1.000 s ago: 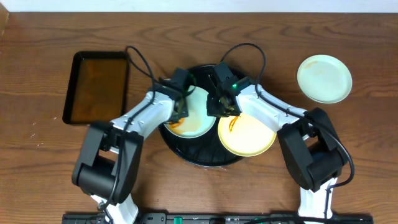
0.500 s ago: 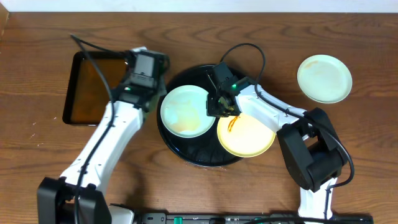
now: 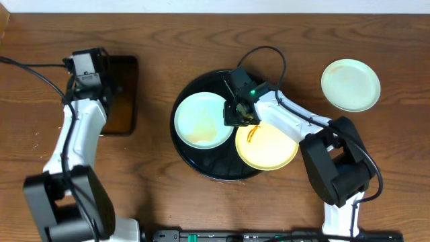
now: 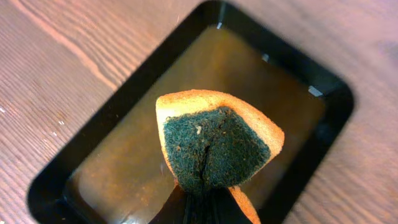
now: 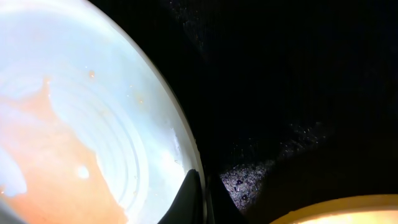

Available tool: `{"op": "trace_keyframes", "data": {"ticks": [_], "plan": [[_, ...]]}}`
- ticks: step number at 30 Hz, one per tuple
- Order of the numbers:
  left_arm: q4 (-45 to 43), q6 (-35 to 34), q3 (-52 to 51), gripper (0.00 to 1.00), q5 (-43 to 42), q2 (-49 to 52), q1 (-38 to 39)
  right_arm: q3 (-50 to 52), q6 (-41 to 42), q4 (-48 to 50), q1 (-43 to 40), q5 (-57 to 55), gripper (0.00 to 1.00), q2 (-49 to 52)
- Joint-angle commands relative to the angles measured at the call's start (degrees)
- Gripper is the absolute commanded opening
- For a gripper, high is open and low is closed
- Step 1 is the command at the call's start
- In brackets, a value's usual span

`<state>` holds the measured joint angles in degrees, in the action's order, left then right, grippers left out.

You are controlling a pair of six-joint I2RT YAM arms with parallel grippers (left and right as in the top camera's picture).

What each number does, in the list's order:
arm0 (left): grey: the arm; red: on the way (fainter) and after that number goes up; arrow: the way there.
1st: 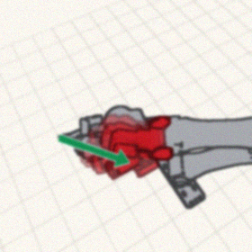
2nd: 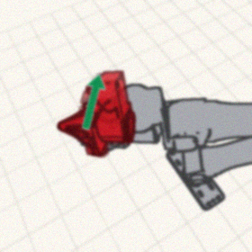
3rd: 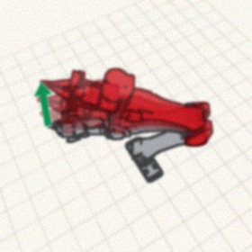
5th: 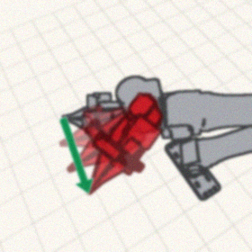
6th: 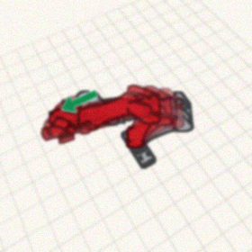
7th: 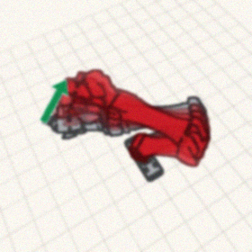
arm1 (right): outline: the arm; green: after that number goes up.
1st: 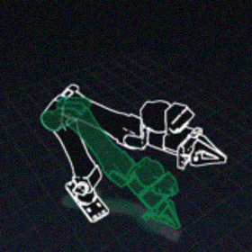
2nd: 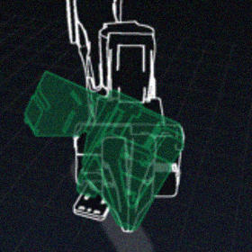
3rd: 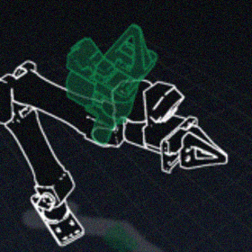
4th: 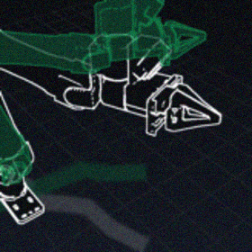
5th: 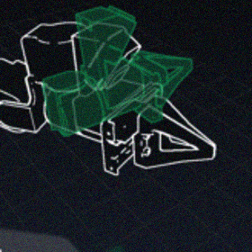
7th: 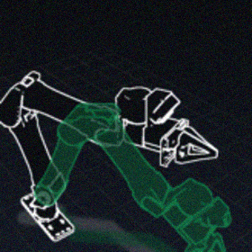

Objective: Clean dirty plates on tray and stack at the side

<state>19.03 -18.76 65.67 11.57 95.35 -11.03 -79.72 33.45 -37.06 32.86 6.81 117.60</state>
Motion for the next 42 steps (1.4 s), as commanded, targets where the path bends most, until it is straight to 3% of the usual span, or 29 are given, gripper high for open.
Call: {"op": "trace_keyframes", "data": {"ticks": [1,7,10,13,14,15,19,31,38,40,42], "plan": [[-0.92,0.52,0.24,0.08,-2.58,3.69,-2.01,-1.07,-1.44,-1.77,-0.20,-3.61,0.01,-4.04],[-0.26,0.52,0.20,0.09,-2.58,8.83,-3.32,-1.09,-2.80,-2.40,-0.20,-3.80,0.01,-11.30],[-0.26,0.52,0.20,0.34,-2.58,9.14,-3.32,-1.09,-4.02,-2.47,-0.20,-5.16,0.01,-14.47],[-0.24,0.52,0.20,0.38,-2.58,9.14,-3.34,-1.09,-5.31,-2.78,-0.20,-9.92,0.01,-17.79],[-0.09,0.52,0.20,0.44,-2.58,9.14,-3.39,-1.09,-5.77,-2.82,-0.20,-10.97,0.01,-18.47],[-0.04,0.52,0.20,0.57,-2.58,9.11,-3.39,-1.09,-6.67,-2.84,-0.20,-12.79,0.01,-19.80],[-0.07,0.52,0.20,0.75,-2.58,9.11,-3.37,-1.09,-9.42,-2.58,-0.20,-18.21,0.01,-22.23],[-0.07,0.52,0.20,0.78,-2.58,9.11,-3.37,-1.09,-28.70,6.12,3.82,-40.79,0.01,-23.21],[-0.07,0.52,0.20,0.78,-2.58,9.11,-3.37,-1.09,-46.84,14.53,11.30,-52.09,0.01,-23.19],[-0.07,0.52,0.20,0.79,-2.58,9.11,-3.37,-1.07,-47.78,15.26,13.09,-52.00,0.01,-23.19],[-0.07,0.52,0.20,0.79,-2.58,9.11,-3.37,-1.07,-42.82,14.36,13.68,-52.02,0.01,-23.19]]}}
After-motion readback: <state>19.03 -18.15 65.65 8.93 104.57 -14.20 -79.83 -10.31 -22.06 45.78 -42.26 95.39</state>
